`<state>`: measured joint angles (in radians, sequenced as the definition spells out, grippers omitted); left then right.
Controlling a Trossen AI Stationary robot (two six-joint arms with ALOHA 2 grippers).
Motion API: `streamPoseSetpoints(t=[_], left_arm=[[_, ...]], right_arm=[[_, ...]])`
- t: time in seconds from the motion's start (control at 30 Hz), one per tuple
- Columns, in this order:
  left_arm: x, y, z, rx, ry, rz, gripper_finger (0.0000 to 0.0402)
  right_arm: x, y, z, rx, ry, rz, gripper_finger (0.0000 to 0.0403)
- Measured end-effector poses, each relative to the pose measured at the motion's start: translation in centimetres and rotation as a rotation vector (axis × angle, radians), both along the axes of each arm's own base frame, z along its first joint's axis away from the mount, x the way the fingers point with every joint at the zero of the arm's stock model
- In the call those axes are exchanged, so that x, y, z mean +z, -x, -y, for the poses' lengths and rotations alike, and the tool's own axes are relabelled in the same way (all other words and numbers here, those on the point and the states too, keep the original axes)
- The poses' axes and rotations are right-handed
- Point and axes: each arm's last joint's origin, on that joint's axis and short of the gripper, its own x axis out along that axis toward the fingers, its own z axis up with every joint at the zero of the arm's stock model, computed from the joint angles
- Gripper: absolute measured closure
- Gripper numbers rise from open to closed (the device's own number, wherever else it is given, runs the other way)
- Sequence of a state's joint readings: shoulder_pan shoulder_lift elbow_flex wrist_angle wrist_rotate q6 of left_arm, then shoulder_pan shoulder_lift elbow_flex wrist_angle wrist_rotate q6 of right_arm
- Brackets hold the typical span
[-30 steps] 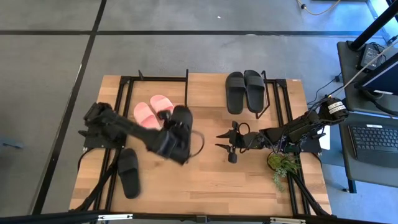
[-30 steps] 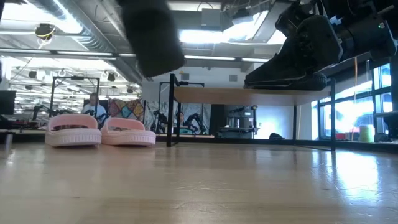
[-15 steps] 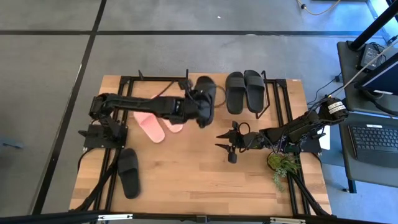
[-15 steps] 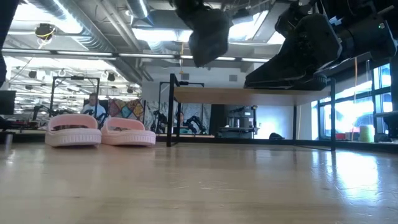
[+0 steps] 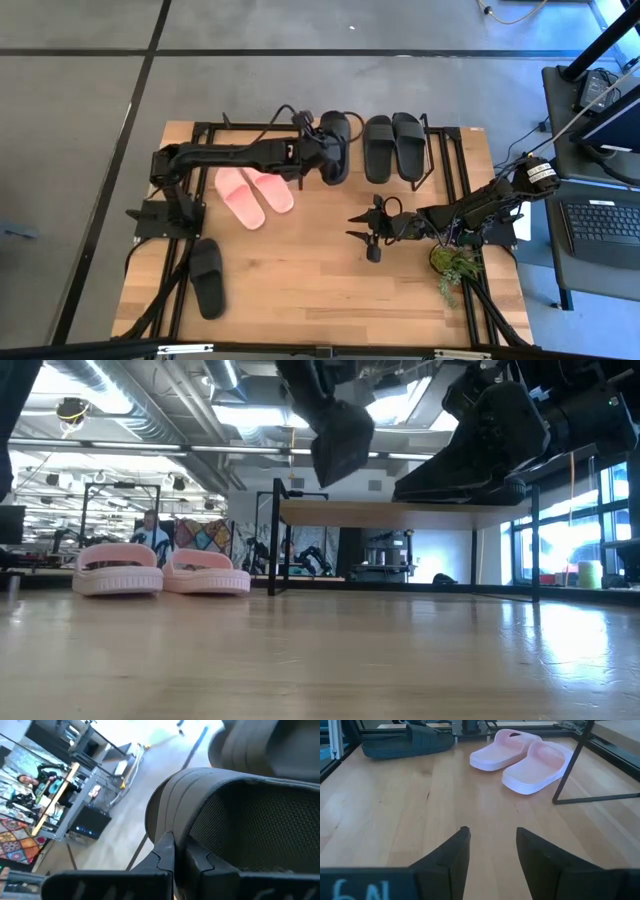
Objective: Pick and place slides into the shelf
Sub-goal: Put the black slide on the shelf
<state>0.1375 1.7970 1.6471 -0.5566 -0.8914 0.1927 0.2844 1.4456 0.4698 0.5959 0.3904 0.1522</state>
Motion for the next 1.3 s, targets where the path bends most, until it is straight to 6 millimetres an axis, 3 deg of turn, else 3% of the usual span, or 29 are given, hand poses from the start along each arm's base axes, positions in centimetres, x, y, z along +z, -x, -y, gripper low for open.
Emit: streamPoseSetpoints(t=[0.3,0.73,1.03,1.3], left_arm=[[-2.8,-1.9,-0.3,-0.024,-0.014,-0.083,0.0399],[-5.1,-3.5,-1.0,0.004,-0.032,-0.086,0.0397],[-5.5,-3.5,-2.1,0.038,-0.047,-0.098,0.0392],[-5.4,-3.6,-2.3,0.036,-0.048,-0.086,0.0364]], right_arm=[[0.3,-0.2,-0.1,0.04,0.106,0.009,0.0241],[0.9,-0.5,-0.1,0.034,0.086,0.04,0.0241],[0.8,-0.5,-0.1,0.033,0.084,0.029,0.0241],[0.7,-0.4,-0.1,0.033,0.084,0.026,0.0241]])
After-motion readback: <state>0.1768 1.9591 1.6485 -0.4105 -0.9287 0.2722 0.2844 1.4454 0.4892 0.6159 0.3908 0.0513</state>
